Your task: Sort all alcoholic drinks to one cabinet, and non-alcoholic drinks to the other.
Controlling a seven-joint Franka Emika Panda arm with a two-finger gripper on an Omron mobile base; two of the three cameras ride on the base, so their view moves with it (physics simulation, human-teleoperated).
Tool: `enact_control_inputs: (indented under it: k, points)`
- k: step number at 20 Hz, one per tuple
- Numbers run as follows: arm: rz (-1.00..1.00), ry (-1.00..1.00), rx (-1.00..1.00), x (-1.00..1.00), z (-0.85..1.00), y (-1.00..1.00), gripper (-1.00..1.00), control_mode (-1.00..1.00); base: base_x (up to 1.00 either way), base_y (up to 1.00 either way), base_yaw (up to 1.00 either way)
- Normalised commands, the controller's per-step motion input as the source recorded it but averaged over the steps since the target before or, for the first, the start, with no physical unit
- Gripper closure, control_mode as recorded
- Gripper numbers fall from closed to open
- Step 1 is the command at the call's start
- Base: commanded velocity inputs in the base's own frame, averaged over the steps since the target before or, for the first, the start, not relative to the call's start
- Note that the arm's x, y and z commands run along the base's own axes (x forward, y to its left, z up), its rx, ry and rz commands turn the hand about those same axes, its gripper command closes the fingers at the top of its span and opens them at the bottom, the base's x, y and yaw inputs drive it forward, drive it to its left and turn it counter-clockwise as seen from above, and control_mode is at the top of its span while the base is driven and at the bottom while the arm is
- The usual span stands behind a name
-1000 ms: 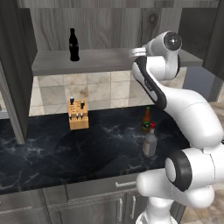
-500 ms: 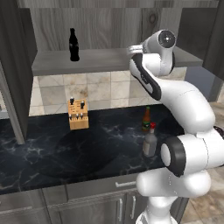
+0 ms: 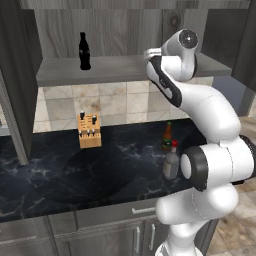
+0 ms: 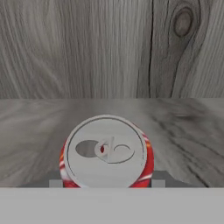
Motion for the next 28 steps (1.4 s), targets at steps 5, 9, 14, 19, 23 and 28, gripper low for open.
enact_control_inputs:
  k: [5,9,14,19,23,28]
  points:
    - [0.00,0.00,0.01,0.14,-0.20,0.00,-1.00,-1.00,0.00,0.00,0.00]
    - [0.00,0.00,0.02,0.25,-0.12,-0.02,-1.00,-1.00,0.00,0.00,0.00]
    - [0.00,0.00,0.02,0.25,-0.03,-0.03,-1.00,-1.00,0.00,0.00,0.00]
    - [0.00,-0.01,0.03,-0.17,0.00,-0.04,-1.00,-1.00,0.00,0.00,0.00]
    - [-0.01,-0.01,0.04,-0.69,0.01,-0.12,-1.00,-1.00,0.00,0.00,0.00]
    - [-0.02,0.00,0.03,-0.89,0.00,-0.11,-1.00,-1.00,0.00,0.00,0.00]
